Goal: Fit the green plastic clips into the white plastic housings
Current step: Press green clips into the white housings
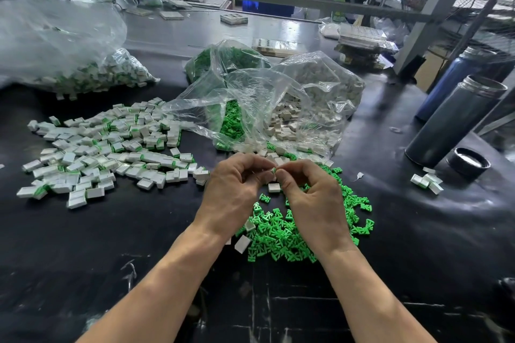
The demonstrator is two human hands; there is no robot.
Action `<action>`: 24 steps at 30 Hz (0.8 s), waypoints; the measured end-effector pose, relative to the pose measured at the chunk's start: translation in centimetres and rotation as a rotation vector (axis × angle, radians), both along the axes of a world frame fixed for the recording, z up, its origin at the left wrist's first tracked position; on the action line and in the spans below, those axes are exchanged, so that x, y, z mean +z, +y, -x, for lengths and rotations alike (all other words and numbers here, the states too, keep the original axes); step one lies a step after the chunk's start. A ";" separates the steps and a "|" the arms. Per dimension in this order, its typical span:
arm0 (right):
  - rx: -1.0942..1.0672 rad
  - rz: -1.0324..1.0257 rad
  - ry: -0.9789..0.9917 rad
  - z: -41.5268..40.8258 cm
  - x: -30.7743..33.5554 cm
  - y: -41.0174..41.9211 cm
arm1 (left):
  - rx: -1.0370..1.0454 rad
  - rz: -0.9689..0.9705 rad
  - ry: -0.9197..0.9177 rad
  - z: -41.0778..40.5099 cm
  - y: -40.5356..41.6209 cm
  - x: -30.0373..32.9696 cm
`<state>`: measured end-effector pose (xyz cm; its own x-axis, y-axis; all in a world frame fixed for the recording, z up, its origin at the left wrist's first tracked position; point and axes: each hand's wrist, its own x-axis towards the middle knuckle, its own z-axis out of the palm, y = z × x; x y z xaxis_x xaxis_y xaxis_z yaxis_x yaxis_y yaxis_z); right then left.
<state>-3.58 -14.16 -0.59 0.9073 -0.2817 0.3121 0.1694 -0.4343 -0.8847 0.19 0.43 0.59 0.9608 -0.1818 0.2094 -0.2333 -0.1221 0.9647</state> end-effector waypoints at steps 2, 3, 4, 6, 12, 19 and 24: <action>0.001 0.019 0.013 0.1 0.2 0.1 | 0.004 -0.010 -0.015 0.0 0.0 0.0; 0.003 0.022 0.020 0.1 0.3 0.2 | 0.004 -0.015 -0.022 0.1 0.0 0.0; 0.002 0.026 0.026 0.1 0.4 0.2 | 0.005 -0.021 -0.029 0.1 0.0 0.0; -0.008 0.047 0.027 0.1 0.5 0.4 | 0.003 -0.042 -0.041 0.2 0.0 0.0; 0.002 0.034 0.045 0.1 0.7 0.3 | -0.016 -0.046 -0.024 0.1 0.1 0.1; 0.042 0.060 0.062 0.2 0.8 0.0 | -0.043 -0.081 -0.034 0.0 0.3 0.1; 0.046 0.074 0.065 0.2 1.2 -0.3 | -0.079 -0.065 -0.004 -0.2 0.6 0.2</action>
